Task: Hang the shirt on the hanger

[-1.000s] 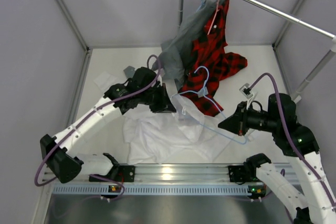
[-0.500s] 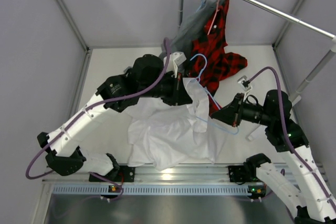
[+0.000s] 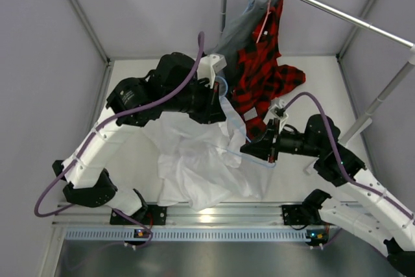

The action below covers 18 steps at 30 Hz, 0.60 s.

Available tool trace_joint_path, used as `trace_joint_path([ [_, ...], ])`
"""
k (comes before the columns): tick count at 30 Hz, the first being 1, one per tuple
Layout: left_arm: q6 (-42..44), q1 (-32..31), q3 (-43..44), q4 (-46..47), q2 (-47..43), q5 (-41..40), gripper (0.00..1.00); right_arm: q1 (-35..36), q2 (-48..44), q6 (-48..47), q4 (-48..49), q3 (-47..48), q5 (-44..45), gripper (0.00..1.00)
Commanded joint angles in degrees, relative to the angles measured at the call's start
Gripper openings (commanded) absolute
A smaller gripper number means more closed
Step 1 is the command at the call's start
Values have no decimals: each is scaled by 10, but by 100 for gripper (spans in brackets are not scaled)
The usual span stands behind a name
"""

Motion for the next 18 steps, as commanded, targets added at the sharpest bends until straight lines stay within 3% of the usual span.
trace_joint_path([
  [1,24,-2,50,-6,-3,52,0,68,57,-77,37,62,82,0],
  [13,94,-2,83,-58,-10,78,0,95,53,-59,228,13,208,0],
  [14,98,-2,96,-61,-6,80,8,100,51,-54,269,4,215,0],
  [15,103,-2,106,-58,-3,82,23,107,49,-52,287,-12,219,0],
  [17,116,-2,126,-54,5,92,72,108,45,-46,323,-27,225,0],
  [18,117,-2,157,-52,14,91,78,108,45,-45,333,-31,228,0],
])
